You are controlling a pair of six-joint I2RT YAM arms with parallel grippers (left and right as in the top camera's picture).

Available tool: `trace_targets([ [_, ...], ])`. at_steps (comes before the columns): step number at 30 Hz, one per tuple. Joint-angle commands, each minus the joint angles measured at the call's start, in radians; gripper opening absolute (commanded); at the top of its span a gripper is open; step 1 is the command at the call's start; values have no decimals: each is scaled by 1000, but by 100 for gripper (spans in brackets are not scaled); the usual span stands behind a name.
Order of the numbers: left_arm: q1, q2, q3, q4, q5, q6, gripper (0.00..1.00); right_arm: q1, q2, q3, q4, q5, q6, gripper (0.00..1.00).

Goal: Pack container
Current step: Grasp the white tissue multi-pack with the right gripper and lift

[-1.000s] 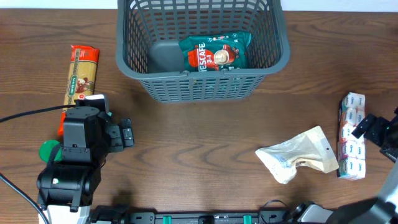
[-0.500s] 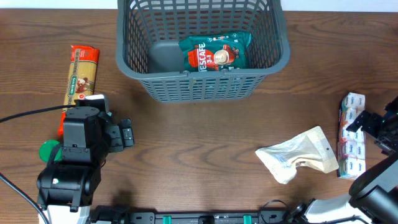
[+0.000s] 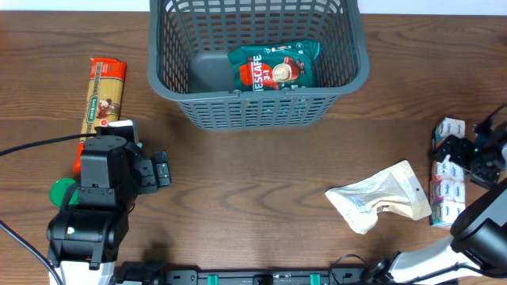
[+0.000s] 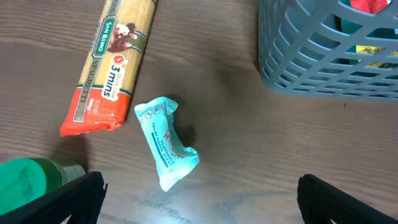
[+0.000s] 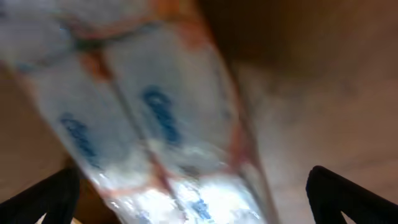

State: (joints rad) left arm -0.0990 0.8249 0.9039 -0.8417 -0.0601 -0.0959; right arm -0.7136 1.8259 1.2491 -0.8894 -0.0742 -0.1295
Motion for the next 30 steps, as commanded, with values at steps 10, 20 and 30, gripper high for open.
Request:
trace_targets([
  [10, 4, 4, 22, -3, -12, 16, 99, 40, 9, -203, 200, -59, -43, 99],
  [20, 4, 4, 22, -3, -12, 16, 99, 42, 5, -212, 228, -143, -6, 50],
  [30, 4, 4, 22, -3, -12, 17, 98, 90, -129, -53, 110, -204, 18, 1],
])
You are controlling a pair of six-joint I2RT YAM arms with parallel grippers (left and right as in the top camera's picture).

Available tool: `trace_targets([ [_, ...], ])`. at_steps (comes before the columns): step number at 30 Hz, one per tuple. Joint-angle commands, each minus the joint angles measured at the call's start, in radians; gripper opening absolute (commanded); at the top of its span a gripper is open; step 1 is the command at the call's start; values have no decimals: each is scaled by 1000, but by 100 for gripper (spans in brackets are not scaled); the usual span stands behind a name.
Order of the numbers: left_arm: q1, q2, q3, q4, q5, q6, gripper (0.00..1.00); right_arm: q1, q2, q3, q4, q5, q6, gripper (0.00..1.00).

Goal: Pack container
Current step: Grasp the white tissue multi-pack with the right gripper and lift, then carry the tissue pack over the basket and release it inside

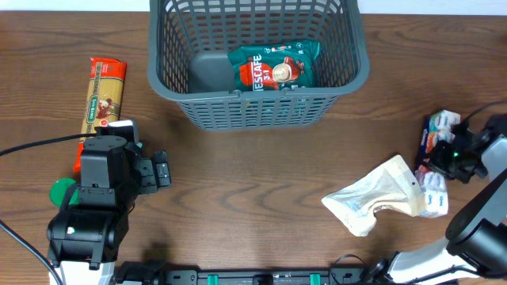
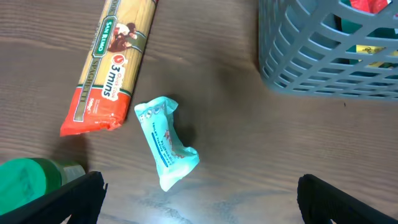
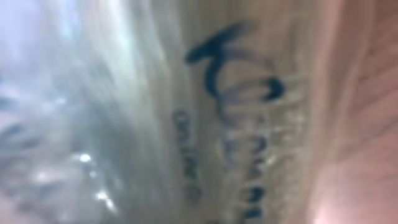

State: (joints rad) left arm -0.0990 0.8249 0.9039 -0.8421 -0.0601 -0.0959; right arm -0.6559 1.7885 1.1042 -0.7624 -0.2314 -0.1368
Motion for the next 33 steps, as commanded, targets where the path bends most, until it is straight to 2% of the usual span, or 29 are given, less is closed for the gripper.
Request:
trace_targets([
  [1, 4, 4, 22, -2, -12, 17, 98, 43, -114, 133, -43, -47, 34, 1],
  [8, 4, 4, 22, -2, -12, 17, 98, 133, -208, 552, -244, -47, 150, 1],
  [12, 4, 4, 22, -2, -12, 17, 99, 229, -212, 842, -328, -47, 159, 1],
  [15, 4, 4, 22, -2, -12, 17, 99, 318, -212, 992, -327, -51, 140, 1],
  [19, 4, 4, 22, -2, -12, 17, 98, 500, -212, 1124, -321, -103, -48, 1],
  [27, 4, 4, 22, -3, -12, 17, 99, 863, -157, 1144, -287, -82, -420, 1],
  [33, 4, 4, 22, -3, -12, 17, 99, 1001, -1, 1144, -228, -11, -550, 2],
])
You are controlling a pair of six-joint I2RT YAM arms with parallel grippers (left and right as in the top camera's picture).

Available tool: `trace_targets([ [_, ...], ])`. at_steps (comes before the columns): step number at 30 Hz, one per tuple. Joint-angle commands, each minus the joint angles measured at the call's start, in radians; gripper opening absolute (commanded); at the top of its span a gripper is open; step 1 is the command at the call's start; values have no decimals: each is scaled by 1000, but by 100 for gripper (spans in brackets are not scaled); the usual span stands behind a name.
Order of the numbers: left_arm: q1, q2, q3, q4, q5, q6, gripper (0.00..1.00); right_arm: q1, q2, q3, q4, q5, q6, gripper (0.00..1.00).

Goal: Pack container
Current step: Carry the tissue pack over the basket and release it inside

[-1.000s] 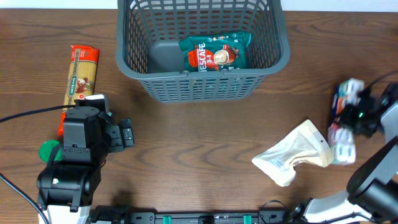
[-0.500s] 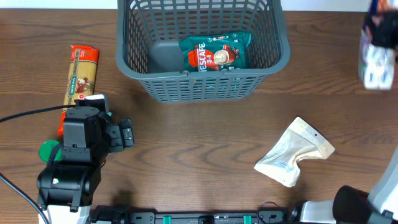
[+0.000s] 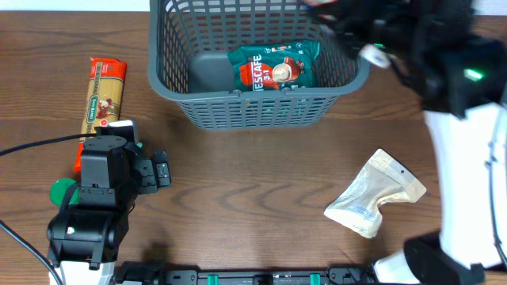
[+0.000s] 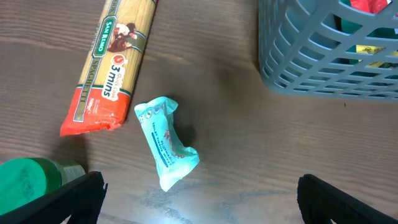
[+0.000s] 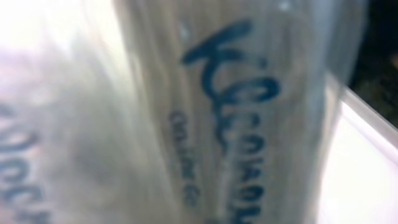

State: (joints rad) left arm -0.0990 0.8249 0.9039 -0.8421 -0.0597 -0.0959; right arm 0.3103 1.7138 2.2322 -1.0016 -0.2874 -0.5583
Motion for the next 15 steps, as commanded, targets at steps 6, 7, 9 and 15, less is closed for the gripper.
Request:
trace_targets([
  [6, 4, 4, 22, -18, -12, 17, 98, 90, 288, 16, 14, 43, -249, 1],
  [7, 4, 4, 22, -21, -12, 17, 99, 98, 328, 16, 12, 44, -259, 1],
  [9, 4, 4, 21, -24, -12, 17, 99, 108, 385, 16, 10, 43, -262, 1],
  [15, 4, 4, 16, -31, -12, 16, 98, 137, 498, 16, -27, 43, -261, 5],
])
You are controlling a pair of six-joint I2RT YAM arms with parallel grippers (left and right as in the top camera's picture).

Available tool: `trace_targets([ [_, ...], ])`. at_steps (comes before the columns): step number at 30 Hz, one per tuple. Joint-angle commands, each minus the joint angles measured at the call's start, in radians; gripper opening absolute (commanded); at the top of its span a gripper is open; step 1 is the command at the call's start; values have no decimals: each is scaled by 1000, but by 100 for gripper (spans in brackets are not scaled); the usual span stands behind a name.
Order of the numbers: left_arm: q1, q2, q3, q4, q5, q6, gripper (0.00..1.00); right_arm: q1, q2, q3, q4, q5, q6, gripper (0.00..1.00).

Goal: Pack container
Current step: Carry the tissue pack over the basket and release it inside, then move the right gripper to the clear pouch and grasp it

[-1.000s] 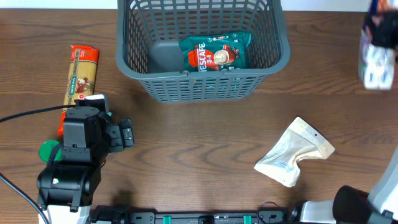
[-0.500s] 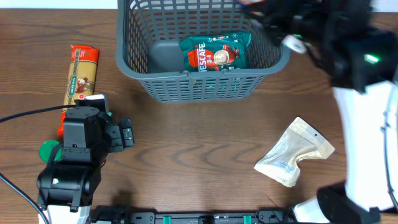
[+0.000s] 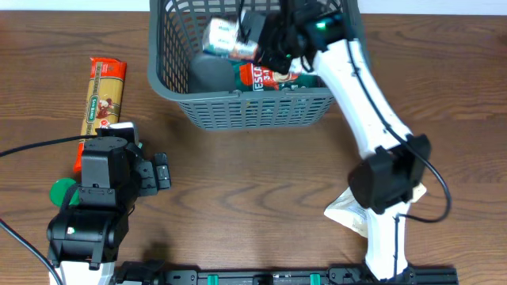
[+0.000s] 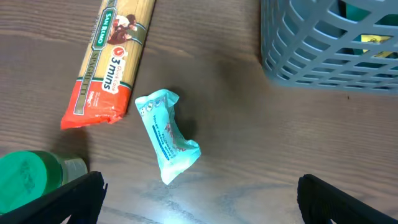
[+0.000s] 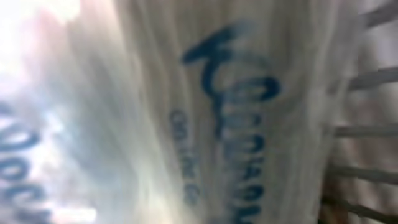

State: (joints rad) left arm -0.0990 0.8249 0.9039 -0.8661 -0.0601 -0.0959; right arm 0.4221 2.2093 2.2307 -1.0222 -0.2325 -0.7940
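Note:
The grey basket [image 3: 253,111] stands at the back middle of the table with a green Nescafe pack [image 3: 273,77] inside. My right gripper [image 3: 252,41] reaches over the basket's left half, shut on a white tissue pack [image 3: 224,38]. That tissue pack [image 5: 236,124], with its blue lettering, fills the right wrist view and hides the fingers. My left gripper [image 4: 202,200] hangs open over the table at the front left. Just ahead of it lie a teal snack wrapper [image 4: 166,134] and a pasta pack [image 4: 112,62].
A green-capped bottle [image 4: 25,186] stands beside the left finger, also in the overhead view as the green cap [image 3: 62,191]. A beige pouch [image 3: 348,215] lies at the front right, partly under the right arm. The basket wall [image 4: 336,43] rises at the upper right of the left wrist view.
My right gripper has gone with the tissue pack from the basket's back right corner to above its left half. The left wrist view has shifted very slightly.
My right gripper was open at the tissue pack by the table's right edge. Then it held the pack next to the beige pouch. Later it was over the basket's right rim with the pack, and now over the basket's inside. The left arm stayed put.

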Motion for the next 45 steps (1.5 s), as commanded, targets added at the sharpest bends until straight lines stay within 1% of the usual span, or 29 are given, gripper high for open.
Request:
trace_targets([
  [1, 4, 4, 16, -8, -12, 17, 98, 30, 14, 18, -19, -11, -25, 9],
  [3, 4, 4, 16, -8, -12, 17, 98, 40, 28, 18, -46, -11, -13, 24],
  [4, 4, 4, 16, -7, -12, 17, 98, 44, 29, 18, -58, -11, 5, 39],
  [5, 4, 4, 16, -7, -12, 17, 98, 47, 29, 18, -68, -11, 24, 99],
  [7, 4, 4, 16, -7, -12, 17, 98, 53, 25, 19, -78, -11, 73, 99],
  [11, 4, 4, 16, -7, -12, 17, 98, 56, -17, 25, -66, -11, 127, 99],
  [14, 4, 4, 16, -7, -12, 17, 98, 48, -67, 46, -63, -10, 140, 99],
  [15, 4, 4, 16, -7, -12, 17, 98, 41, -91, 63, -63, -10, 166, 98],
  [17, 4, 4, 16, -7, -12, 17, 98, 24, -133, 98, -55, 3, 229, 99],
  [22, 4, 4, 16, -7, -12, 17, 99, -64, -255, 208, -60, 48, 475, 99],
  [26, 4, 4, 16, -6, -12, 17, 99, -183, -370, 230, -121, 125, 737, 99],
  [28, 4, 4, 16, -4, -12, 17, 99, -256, -423, 230, -213, 190, 912, 99],
  [31, 4, 4, 16, 0, -12, 17, 98, -358, -478, 230, -394, 304, 1172, 99],
  [33, 4, 4, 16, 0, -12, 17, 98, -418, -501, 230, -513, 368, 1295, 99],
  [37, 4, 4, 16, 0, -12, 17, 98, -486, -521, 230, -674, 391, 1386, 99],
  [38, 4, 4, 16, 0, -12, 17, 99, -496, -531, 219, -677, 373, 1379, 99],
  [42, 4, 4, 16, -1, -12, 17, 99, -499, -619, 136, -676, 330, 1435, 99],
  [45, 4, 4, 16, -4, -12, 17, 98, -499, -740, 0, -676, 335, 1522, 99],
])
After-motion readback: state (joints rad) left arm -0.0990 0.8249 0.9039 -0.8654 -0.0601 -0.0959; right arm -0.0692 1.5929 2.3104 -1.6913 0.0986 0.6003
